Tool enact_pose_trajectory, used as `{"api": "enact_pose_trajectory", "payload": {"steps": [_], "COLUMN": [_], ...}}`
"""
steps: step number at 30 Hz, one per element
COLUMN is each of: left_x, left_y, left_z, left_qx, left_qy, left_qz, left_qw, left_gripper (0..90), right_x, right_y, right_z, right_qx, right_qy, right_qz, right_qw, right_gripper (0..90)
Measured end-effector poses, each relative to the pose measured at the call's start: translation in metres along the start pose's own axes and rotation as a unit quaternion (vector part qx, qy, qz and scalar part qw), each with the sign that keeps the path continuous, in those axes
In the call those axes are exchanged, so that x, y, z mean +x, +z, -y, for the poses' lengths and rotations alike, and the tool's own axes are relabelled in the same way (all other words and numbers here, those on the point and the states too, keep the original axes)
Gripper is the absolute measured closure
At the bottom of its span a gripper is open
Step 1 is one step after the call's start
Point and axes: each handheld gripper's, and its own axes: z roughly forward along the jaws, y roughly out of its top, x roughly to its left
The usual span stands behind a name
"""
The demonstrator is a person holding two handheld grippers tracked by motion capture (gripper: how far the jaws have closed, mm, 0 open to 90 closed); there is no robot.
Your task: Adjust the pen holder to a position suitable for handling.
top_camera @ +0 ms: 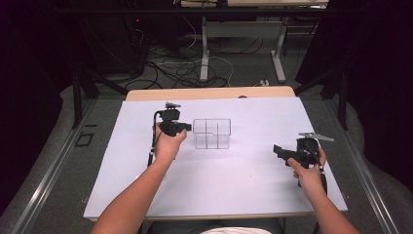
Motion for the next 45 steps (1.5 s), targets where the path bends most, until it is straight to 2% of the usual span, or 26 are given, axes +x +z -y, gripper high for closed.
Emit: {"api": "enact_pose_trajectory", "payload": {"steps": [3, 7, 13, 16, 19, 22, 24, 25, 28, 30, 31, 34, 37, 40, 42, 43, 44, 45], "left_x": [0.01, 0.02, 0.037, 0.044, 0.05, 0.056, 0.061, 0.062, 0.07, 0.074, 0.076, 0.081, 0.084, 0.087, 0.09, 0.091, 0.092, 0.093], "left_y": [-0.012, -0.027, -0.044, -0.051, -0.056, -0.062, -0.067, -0.069, -0.075, -0.08, -0.083, -0.092, -0.1, -0.104, -0.105, -0.106, -0.105, -0.105], "left_z": [0.004, 0.013, 0.029, 0.035, 0.043, 0.052, 0.058, 0.061, 0.069, 0.074, 0.076, 0.081, 0.086, 0.091, 0.093, 0.094, 0.094, 0.094], "left_qx": [-0.008, -0.032, -0.044, -0.066, -0.096, -0.114, -0.117, -0.121, -0.147, -0.161, -0.164, -0.172, -0.185, -0.193, -0.195, -0.191, -0.19, -0.188], "left_qy": [0.006, 0.014, 0.032, 0.039, 0.051, 0.062, 0.074, 0.076, 0.087, 0.085, 0.081, 0.069, 0.067, 0.072, 0.073, 0.07, 0.069, 0.064], "left_qz": [0.024, 0.04, 0.038, 0.048, 0.041, 0.039, 0.034, 0.03, 0.008, 0.0, -0.002, -0.001, 0.003, 0.0, 0.0, -0.003, -0.004, -0.003], "left_qw": [0.9997, 0.9986, 0.9978, 0.9959, 0.9932, 0.9908, 0.9898, 0.9893, 0.9853, 0.9833, 0.9831, 0.9826, 0.9804, 0.9786, 0.9782, 0.9791, 0.9794, 0.98], "left_gripper": [76.5, 70.2, 61.5, 57.2, 51.0, 45.3, 42.1, 40.4, 35.5, 33.0, 32.0, 28.5, 23.4, 17.5, 15.1, 14.3, 10.5, 10.5], "right_x": [0.001, 0.002, 0.003, 0.003, 0.004, 0.004, 0.005, 0.005, 0.008, 0.008, 0.009, 0.014, 0.022, 0.036, 0.048, 0.054, 0.067, 0.067], "right_y": [0.0, 0.0, 0.002, 0.003, 0.003, 0.004, 0.004, 0.004, 0.005, 0.005, 0.005, 0.006, 0.007, 0.009, 0.011, 0.013, 0.016, 0.016], "right_z": [0.0, 0.0, 0.0, 0.0, 0.001, 0.001, 0.002, 0.002, 0.002, 0.003, 0.003, 0.004, 0.003, 0.0, -0.002, -0.002, -0.002, -0.002], "right_qx": [-0.001, 0.0, 0.002, 0.002, 0.004, 0.004, 0.006, 0.006, 0.009, 0.011, 0.011, 0.009, -0.001, -0.005, -0.008, -0.009, -0.008, -0.008], "right_qy": [-0.001, -0.003, -0.003, -0.009, -0.007, -0.01, -0.014, -0.018, -0.021, -0.03, -0.031, -0.051, -0.08, -0.113, -0.144, -0.163, -0.201, -0.201], "right_qz": [0.0, -0.001, -0.002, -0.001, 0.0, 0.001, 0.0, -0.002, -0.007, -0.011, -0.013, -0.021, -0.032, -0.042, -0.051, -0.056, -0.067, -0.067], "right_qw": [1.0, 1.0, 1.0, 1.0, 1.0, 0.9999, 0.9999, 0.9998, 0.9997, 0.9994, 0.9994, 0.9984, 0.9963, 0.9927, 0.9883, 0.985, 0.9772, 0.9772], "right_gripper": [0.8, 1.0, 1.4, 2.2, 3.0, 5.2, 5.9, 6.3, 9.5, 12.8, 15.2, 15.2, 15.2, 15.4, 15.9, 15.9, 17.2, 17.2]}}
